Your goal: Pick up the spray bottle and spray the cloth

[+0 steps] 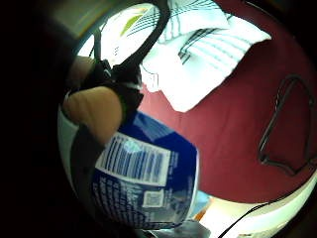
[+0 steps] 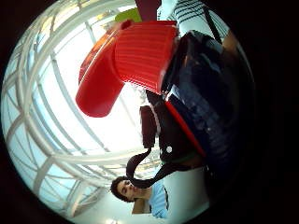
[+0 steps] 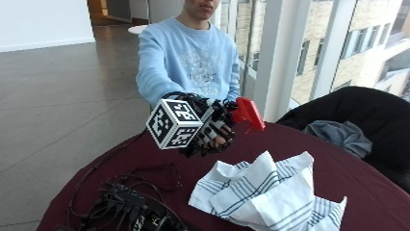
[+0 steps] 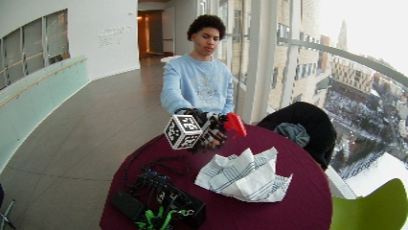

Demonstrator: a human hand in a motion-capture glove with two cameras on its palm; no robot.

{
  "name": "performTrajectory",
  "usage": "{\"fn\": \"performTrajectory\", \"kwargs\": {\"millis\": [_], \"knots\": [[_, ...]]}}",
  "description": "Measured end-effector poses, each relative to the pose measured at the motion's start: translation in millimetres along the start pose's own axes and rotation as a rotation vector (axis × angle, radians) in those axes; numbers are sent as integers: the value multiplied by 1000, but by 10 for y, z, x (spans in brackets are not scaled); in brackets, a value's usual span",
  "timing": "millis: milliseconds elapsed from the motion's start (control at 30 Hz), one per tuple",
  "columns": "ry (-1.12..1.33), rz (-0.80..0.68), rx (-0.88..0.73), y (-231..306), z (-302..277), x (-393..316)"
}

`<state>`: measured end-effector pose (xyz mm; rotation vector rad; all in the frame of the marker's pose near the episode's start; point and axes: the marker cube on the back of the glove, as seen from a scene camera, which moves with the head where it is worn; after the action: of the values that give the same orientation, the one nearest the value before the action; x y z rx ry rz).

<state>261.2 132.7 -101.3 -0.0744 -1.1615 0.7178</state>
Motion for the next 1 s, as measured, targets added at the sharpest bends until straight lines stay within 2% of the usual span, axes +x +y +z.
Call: {"fn": "performTrajectory", "kwargs": {"millis": [999], "knots": [[6, 26, 23, -27, 6, -20]]}}
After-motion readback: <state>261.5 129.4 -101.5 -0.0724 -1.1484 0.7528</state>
